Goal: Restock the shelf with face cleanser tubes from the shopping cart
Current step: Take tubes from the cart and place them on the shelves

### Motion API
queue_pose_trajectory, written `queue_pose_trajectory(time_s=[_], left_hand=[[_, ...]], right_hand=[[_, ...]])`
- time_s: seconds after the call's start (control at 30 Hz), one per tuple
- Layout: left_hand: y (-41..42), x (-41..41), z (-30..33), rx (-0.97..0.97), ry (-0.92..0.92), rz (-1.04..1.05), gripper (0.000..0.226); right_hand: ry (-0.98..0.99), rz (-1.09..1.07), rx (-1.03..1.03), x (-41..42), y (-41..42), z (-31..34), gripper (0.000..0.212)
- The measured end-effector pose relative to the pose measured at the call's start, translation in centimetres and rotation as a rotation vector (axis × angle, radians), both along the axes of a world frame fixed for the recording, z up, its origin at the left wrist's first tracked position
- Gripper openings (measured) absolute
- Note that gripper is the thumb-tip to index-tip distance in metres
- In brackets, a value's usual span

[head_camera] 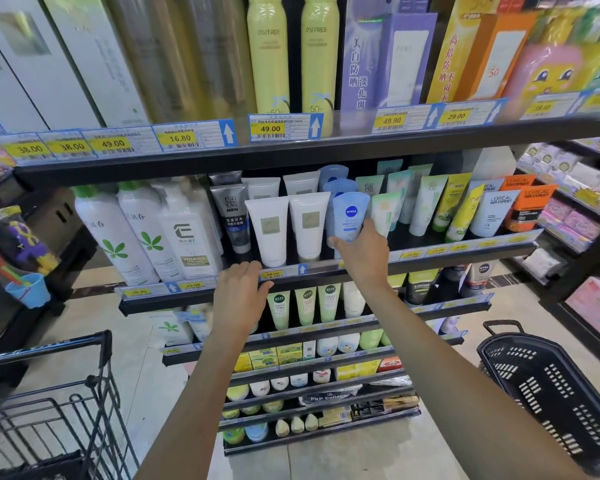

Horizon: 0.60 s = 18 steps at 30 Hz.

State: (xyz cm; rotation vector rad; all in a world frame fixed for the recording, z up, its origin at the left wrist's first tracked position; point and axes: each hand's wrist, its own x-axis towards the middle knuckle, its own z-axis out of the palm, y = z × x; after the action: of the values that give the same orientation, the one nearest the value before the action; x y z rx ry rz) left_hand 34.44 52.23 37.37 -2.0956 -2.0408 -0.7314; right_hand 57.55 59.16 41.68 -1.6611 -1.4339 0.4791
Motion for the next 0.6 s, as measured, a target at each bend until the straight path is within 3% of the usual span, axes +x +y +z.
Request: queue_pose_trajectory(time_s=[0.6], left_hand=[[-0.38, 0.08, 0.22, -0.014, -0.006, 0.004, 0.023]], right_hand=[[0.043, 0.012, -0.024, 0.12, -0.7, 0.52, 0.049]])
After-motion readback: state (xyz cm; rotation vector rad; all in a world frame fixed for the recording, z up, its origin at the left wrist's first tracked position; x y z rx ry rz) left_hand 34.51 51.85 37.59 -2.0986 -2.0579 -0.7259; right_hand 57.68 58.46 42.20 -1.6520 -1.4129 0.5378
